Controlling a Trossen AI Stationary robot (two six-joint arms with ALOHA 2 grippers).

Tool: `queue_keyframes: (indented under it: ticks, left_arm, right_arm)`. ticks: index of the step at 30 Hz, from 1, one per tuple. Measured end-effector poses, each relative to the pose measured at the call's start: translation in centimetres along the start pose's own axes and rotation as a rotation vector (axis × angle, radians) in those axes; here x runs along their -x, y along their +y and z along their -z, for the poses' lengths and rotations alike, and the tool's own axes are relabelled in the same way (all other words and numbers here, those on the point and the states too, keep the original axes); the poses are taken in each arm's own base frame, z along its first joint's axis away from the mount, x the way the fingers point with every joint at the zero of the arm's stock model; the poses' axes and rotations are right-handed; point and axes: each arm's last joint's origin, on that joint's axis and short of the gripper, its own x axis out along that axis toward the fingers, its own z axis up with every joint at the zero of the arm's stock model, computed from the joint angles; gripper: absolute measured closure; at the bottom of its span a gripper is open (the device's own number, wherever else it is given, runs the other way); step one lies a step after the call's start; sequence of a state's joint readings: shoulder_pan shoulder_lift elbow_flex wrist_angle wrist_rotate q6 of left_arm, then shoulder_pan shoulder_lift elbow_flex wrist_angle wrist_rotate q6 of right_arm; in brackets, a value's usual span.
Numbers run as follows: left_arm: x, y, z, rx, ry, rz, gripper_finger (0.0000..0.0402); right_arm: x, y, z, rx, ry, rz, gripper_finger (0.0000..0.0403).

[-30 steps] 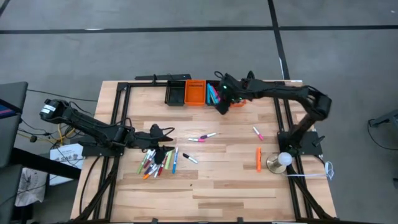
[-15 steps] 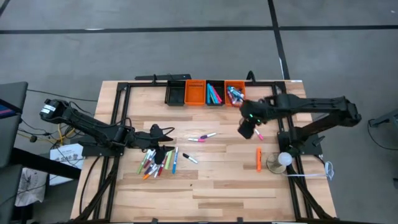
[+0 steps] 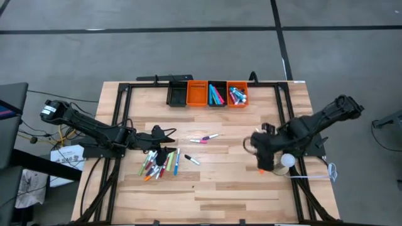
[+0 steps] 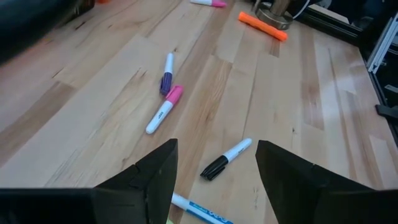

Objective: Pick & Place Markers
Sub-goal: Put the orange highlighter pen into the right black bin

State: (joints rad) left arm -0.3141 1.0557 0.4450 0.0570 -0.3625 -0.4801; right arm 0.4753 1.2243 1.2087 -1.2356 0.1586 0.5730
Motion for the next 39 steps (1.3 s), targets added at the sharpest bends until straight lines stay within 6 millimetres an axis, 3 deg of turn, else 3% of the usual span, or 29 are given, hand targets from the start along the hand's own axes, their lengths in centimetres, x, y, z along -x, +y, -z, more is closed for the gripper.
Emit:
queue_keyframes:
  ticks: [3,7,17,22,30,39]
  left_arm:
    - [0.0,0.0,0.0,0.008,-0.004,0.002,0.0188]
    - [0.0,0.0,0.0,0.009,-0.004,0.002,0.0188]
    - [0.0,-0.1,-0.1,0.012,-0.01,0.005,0.0188]
    - [0.0,-0.1,-0.1,0.012,-0.01,0.005,0.0188]
    - [0.0,-0.1,-0.1,0.03,-0.01,0.005,0.0188]
    - [0.0,-0.1,-0.1,0.03,-0.01,0.005,0.0188]
  right_arm:
    - [-0.6,1.2,1.0,0.18,0.095,0.036,0.0248]
    - [-2.0,2.6,1.9,0.28,0.221,0.106,0.0256]
    - [-7.8,5.3,1.4,0.583,0.451,0.211,0.0277]
    - [-10.7,5.6,1.2,0.693,0.596,0.246,0.0284]
    - [-14.7,5.3,0.7,0.718,0.742,0.308,0.0285]
    - [-16.6,5.5,1.5,0.856,0.916,0.313,0.0285]
